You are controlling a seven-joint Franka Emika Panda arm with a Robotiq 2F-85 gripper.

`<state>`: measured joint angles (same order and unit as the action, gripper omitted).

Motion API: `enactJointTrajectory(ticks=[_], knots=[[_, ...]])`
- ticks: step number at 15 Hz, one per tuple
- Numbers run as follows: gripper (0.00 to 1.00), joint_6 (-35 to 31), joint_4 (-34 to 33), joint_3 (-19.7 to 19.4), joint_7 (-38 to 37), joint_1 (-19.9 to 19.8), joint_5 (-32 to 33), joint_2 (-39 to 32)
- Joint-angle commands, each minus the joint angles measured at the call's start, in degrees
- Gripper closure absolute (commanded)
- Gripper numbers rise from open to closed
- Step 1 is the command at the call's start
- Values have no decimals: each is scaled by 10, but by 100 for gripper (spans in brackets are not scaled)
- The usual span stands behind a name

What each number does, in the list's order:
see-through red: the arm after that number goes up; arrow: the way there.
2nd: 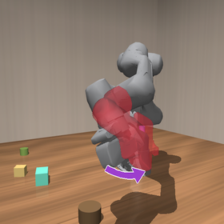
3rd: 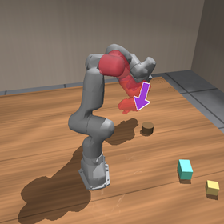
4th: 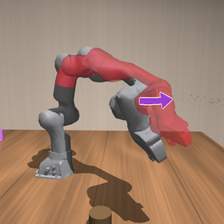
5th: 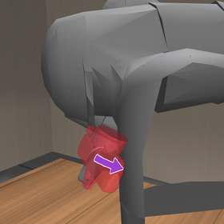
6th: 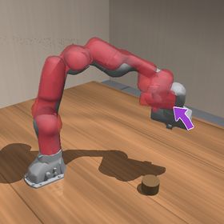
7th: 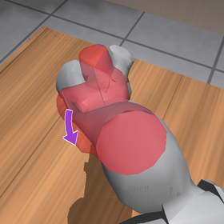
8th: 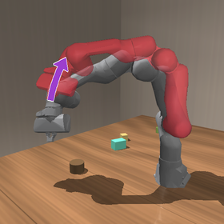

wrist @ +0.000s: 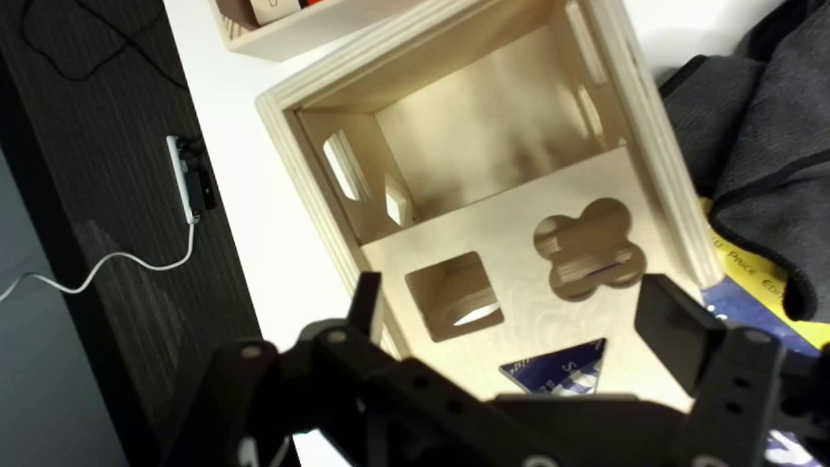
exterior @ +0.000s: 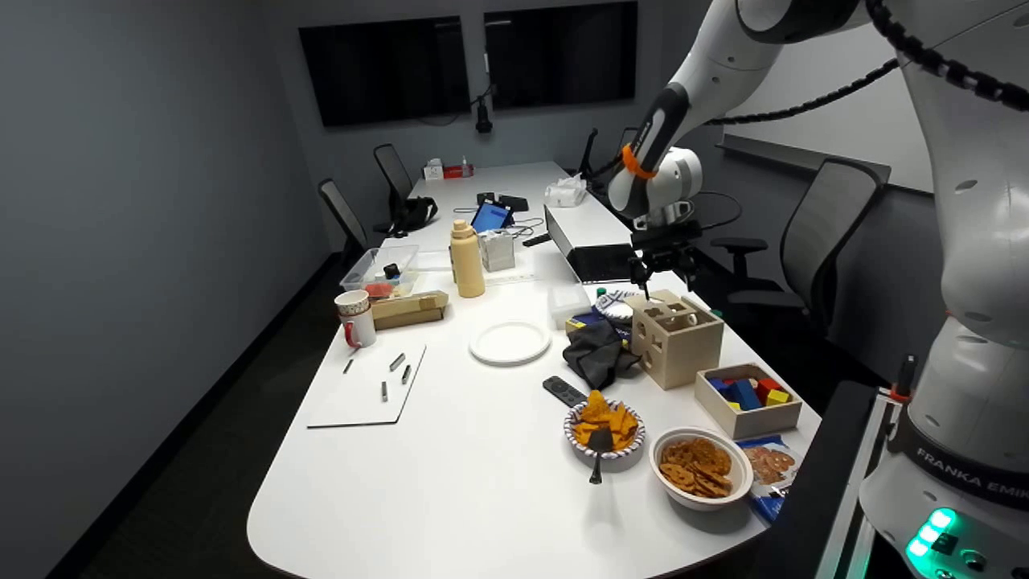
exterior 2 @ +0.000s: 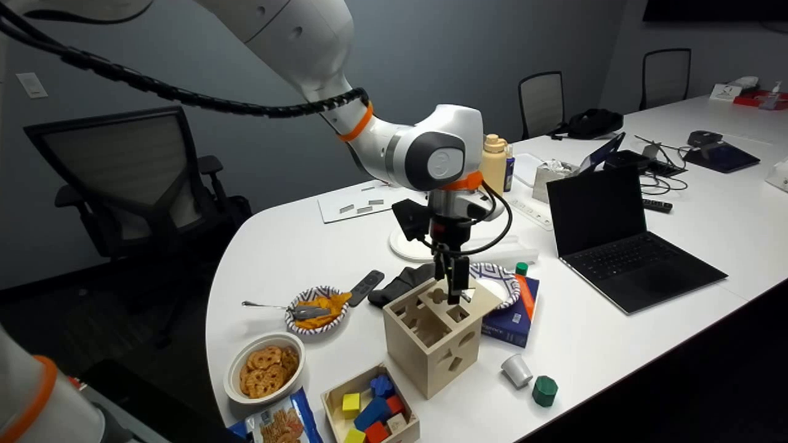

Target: Open the id of the shape sorter by sliding the lid forward

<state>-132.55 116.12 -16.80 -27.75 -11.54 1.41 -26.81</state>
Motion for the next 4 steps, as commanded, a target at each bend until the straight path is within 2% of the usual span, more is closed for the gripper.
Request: enactJointTrajectory(ticks=[1,4], knots=[[0,-1,37,-3,18,7,-3,54],[0,2,43,-2,20,10,0,71]])
